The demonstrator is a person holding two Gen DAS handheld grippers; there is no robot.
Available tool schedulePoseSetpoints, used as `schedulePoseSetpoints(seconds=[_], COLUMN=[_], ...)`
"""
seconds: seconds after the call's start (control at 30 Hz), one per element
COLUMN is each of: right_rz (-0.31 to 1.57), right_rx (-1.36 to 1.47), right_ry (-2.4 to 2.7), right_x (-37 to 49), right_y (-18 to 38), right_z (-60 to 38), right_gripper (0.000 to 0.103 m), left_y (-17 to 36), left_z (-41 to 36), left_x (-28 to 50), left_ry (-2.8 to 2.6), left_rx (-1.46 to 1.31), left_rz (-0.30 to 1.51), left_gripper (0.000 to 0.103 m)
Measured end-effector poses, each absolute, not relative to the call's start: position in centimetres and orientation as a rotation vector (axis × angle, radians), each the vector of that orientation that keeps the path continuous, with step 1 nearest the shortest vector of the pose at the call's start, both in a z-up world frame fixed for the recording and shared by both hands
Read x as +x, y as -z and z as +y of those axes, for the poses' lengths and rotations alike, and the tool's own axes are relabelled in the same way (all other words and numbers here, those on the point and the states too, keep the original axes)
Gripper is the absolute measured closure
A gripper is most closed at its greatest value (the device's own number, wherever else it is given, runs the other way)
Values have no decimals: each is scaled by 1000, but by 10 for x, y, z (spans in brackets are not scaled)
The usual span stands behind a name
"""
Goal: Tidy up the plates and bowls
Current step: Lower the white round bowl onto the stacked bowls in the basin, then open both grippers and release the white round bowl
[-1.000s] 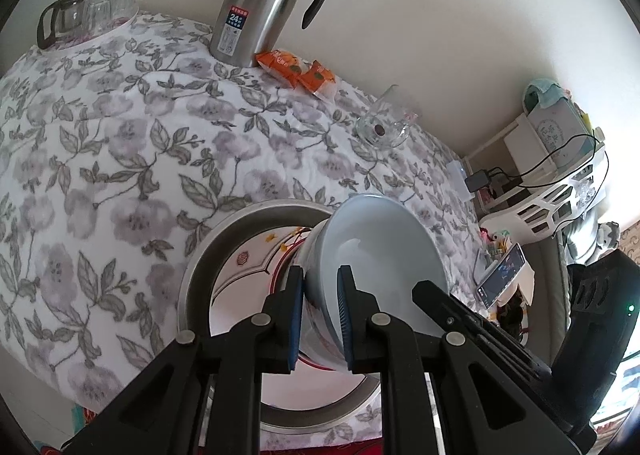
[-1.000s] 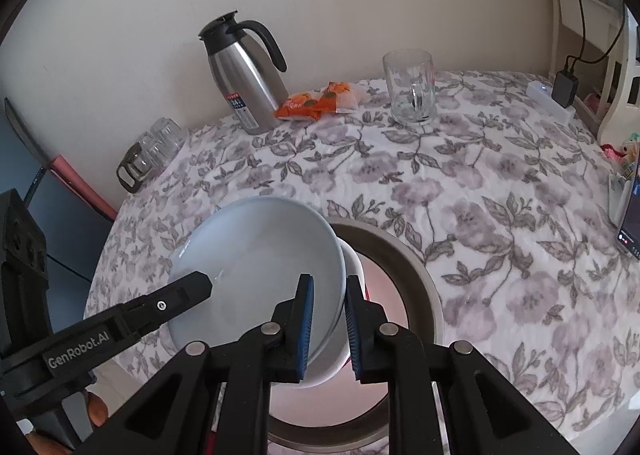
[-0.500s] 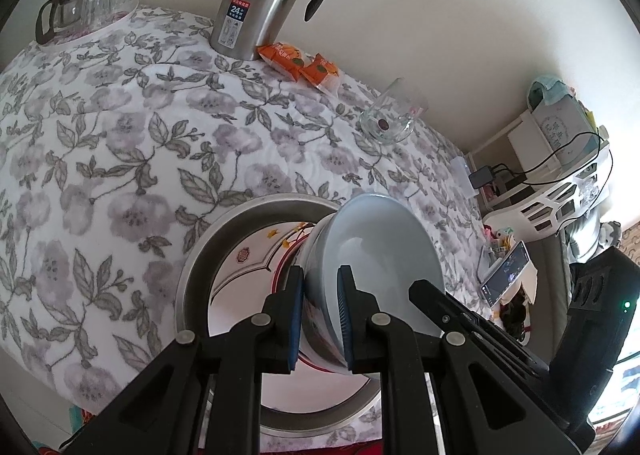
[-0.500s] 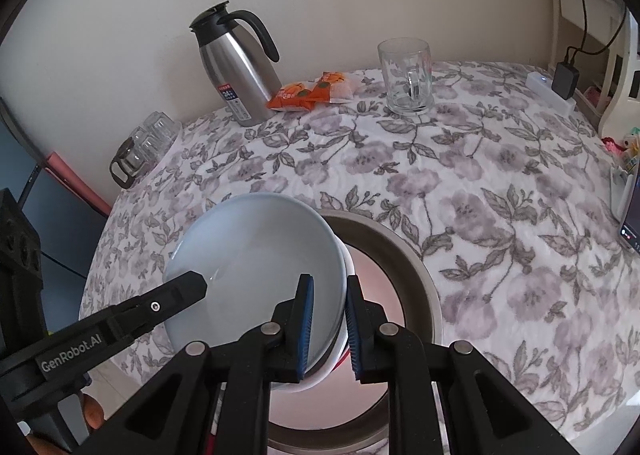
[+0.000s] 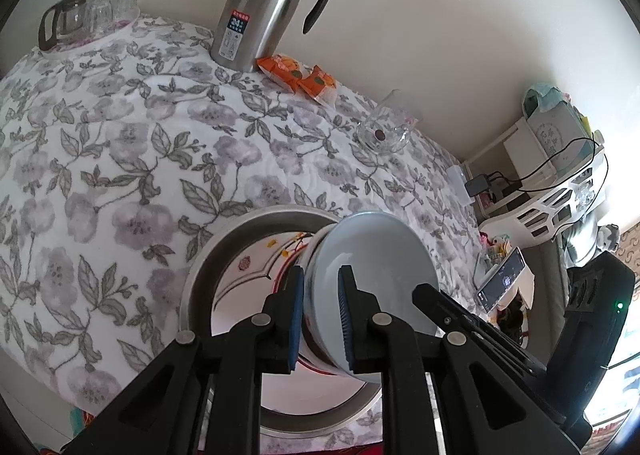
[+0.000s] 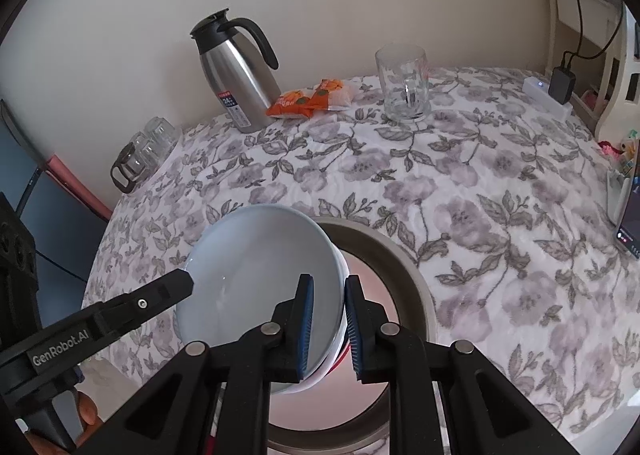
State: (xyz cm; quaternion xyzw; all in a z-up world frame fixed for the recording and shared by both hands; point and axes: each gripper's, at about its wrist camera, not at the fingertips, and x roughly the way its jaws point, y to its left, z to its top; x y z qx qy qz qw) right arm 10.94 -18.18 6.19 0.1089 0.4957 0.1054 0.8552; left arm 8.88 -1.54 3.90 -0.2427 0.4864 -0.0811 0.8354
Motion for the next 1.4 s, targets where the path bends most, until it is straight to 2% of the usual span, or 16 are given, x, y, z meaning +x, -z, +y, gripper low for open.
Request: schedulePoseSetpoints(seconds=[0.13, 0.2, 0.27, 0.3, 0.4, 0.47, 0.53, 0.63, 0.9, 0.97, 1.03, 1.1, 1.4], right_rz=[1025, 1024, 1024, 1024, 1022, 1021, 1019, 1021, 1011, 1011, 1013, 1011, 1018], right_rx=[221, 207, 190, 183, 159, 152, 145, 134, 140, 140, 141, 140, 144], right_ry=[-219, -209, -204, -202, -190, -184, -174, -162, -167, -167, -165, -162, -151], right_x=[108, 108, 107, 107, 107, 107, 107, 108, 109, 109, 109, 109, 111], right_y=[-67, -69, -69, -69, -69, -69, -68, -67, -66, -66, -65, -65, -63], right_z=[-183, -184, -183, -183, -181, -181, -181, -181, -183, -183, -183, -184, -187], right_gripper=[84, 78, 64, 62, 53, 41, 37, 32, 17, 8, 0, 0, 0], left_y=[-44, -45, -47, -48, -51, -50, -48, -43, -36, -35, -35, -33, -31], left_z=[-14, -14, -13, -12, -9, -6, -4, -2, 3, 3, 3, 3, 3], left_x=[86, 83, 81, 80, 78, 78, 78, 79, 81, 81, 81, 82, 82], left_ry=[159, 150, 131, 111, 68, 39, 9, -31, -75, -85, -98, -110, -126], left_rx=[-501, -494, -484, -471, -439, -431, -413, -397, -390, -378, -362, -348, -334], left_rz=[1014, 1007, 1001, 995, 981, 984, 992, 997, 1009, 1008, 1010, 1020, 1028], left_gripper=[85, 83, 65, 55, 49, 42, 32, 22, 14, 13, 7, 4, 3])
